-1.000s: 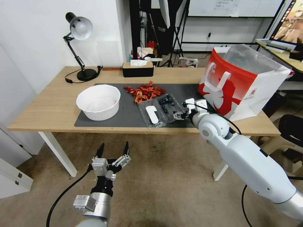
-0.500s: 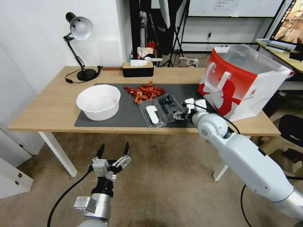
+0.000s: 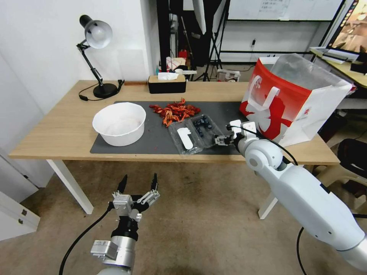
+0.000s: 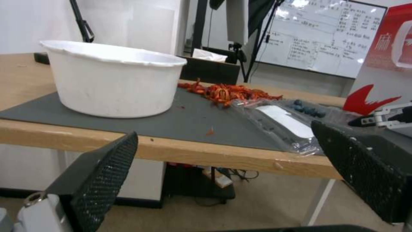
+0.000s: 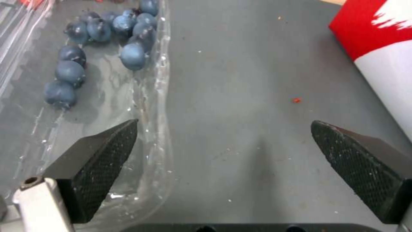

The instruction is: Close the takeout container lid, then place the container into the takeout bag.

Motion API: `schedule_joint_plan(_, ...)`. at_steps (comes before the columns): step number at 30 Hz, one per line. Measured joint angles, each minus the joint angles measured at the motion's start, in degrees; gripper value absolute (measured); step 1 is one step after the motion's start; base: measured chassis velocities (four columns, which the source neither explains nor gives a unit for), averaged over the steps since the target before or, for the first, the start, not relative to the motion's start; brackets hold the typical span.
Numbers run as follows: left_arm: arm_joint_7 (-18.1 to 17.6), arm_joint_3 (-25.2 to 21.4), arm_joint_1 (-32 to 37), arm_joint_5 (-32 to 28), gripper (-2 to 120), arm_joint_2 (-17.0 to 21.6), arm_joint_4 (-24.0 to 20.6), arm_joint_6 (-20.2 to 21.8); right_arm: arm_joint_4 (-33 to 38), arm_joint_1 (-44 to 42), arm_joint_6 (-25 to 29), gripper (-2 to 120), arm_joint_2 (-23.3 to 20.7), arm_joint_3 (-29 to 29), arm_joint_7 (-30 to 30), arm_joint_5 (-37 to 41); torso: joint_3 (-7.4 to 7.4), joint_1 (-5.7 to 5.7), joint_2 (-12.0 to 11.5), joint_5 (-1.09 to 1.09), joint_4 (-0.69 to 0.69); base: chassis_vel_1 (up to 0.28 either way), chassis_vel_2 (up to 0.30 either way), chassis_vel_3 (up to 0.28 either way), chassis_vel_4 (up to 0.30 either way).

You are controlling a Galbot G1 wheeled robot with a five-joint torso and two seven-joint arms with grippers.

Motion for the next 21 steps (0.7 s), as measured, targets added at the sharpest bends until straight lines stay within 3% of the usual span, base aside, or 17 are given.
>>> schedule_joint_plan(21,0.4,0.2,0.7,0.7,100,-0.3,0.1,-1.6,3.1,-4.2,0.0,100,-1.8,3.2,1.0,0.4,0.00,0.00,0.0,0.00,0.00,0.000,0.000,0.000,0.000)
